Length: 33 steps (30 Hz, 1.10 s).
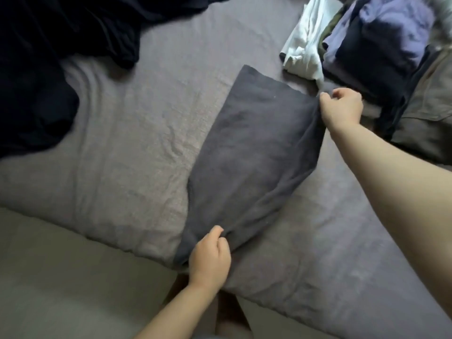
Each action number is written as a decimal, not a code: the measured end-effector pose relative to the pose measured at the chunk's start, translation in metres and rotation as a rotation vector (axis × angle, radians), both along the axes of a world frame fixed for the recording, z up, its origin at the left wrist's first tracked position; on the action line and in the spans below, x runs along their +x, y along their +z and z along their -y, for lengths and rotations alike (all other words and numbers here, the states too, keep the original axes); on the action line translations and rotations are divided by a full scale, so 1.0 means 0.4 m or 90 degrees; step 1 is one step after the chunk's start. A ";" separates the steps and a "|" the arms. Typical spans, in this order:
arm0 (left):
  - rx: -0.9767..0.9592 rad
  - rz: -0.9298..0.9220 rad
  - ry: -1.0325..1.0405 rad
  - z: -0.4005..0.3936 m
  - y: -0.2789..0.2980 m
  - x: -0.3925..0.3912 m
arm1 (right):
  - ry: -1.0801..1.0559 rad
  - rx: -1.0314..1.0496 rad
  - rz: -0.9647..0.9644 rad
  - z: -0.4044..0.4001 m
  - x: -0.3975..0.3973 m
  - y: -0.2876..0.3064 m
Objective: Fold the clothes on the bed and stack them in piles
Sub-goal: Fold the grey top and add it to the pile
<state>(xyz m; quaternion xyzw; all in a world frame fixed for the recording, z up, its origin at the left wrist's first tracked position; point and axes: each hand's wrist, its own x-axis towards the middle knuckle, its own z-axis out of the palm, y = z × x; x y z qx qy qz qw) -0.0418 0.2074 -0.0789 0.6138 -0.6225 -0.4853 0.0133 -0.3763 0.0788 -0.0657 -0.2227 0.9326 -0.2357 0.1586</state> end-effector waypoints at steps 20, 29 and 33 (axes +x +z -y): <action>0.033 0.124 0.166 0.058 -0.104 0.197 | 0.402 0.143 0.042 0.284 0.236 -0.198; 0.068 0.151 0.039 0.120 -0.098 0.194 | 0.236 -0.064 0.012 -0.052 0.373 -0.162; 0.176 0.110 0.050 0.134 -0.099 0.194 | -0.057 -0.035 0.212 -0.317 0.564 -0.135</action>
